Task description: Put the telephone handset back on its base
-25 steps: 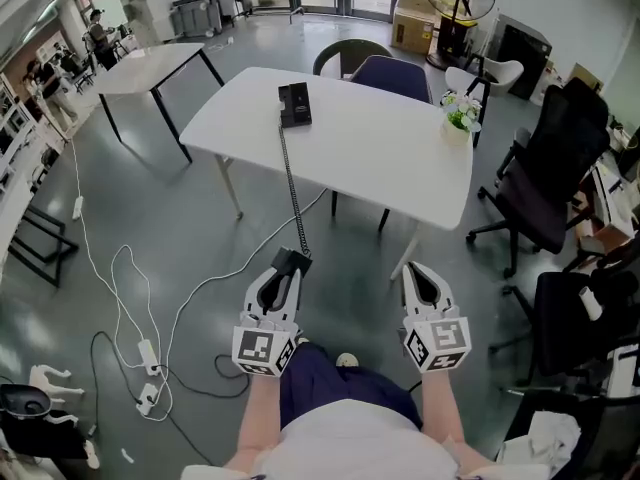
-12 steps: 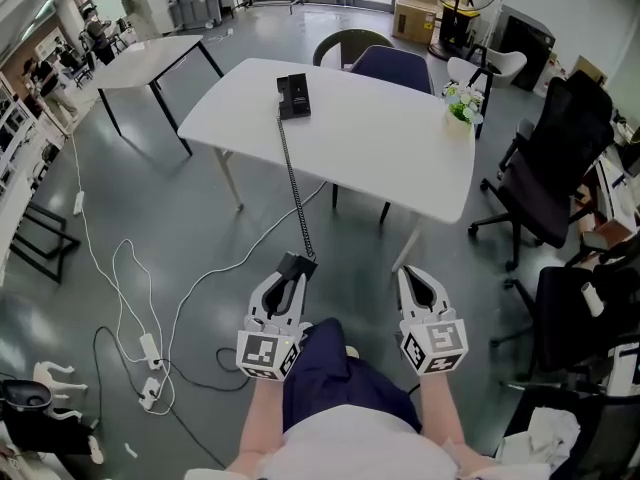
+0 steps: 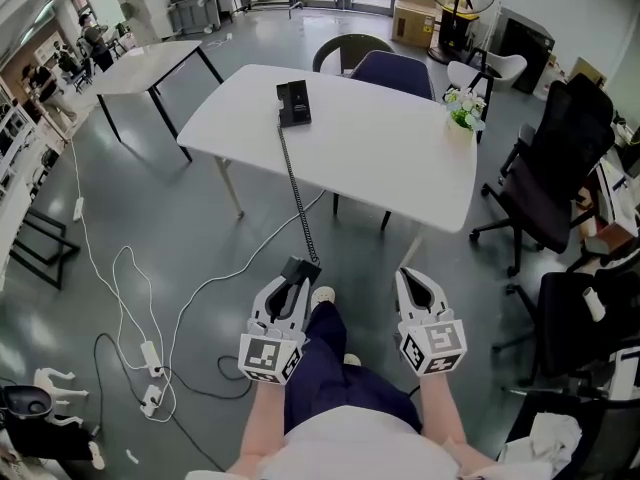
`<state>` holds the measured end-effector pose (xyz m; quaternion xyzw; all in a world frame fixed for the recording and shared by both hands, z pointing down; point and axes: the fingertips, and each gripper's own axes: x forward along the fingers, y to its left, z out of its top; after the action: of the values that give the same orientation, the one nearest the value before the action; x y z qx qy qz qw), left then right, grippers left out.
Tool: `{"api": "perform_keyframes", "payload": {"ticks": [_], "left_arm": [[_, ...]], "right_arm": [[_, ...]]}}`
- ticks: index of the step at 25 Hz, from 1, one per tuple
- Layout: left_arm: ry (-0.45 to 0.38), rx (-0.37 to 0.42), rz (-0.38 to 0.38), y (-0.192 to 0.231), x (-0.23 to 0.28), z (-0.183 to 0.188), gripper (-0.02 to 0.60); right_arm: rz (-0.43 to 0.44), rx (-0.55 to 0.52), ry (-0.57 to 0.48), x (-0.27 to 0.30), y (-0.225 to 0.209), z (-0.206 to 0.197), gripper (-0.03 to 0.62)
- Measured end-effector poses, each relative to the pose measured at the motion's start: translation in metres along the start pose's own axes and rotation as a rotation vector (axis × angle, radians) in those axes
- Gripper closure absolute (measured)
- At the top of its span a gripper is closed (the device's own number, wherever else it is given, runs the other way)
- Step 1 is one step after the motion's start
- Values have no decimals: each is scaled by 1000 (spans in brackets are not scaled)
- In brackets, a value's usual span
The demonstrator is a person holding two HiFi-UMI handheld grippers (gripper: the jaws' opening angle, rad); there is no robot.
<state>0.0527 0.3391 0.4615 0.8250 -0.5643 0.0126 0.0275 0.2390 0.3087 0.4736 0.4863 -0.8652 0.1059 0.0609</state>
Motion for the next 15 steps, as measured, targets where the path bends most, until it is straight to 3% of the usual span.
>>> {"api": "perform_keyframes", "payload": {"ticks": [15], "left_arm": [[6,-51,2,66,73,2,500]], "right_arm": [[35,8,2,98,-15,28,556]]}}
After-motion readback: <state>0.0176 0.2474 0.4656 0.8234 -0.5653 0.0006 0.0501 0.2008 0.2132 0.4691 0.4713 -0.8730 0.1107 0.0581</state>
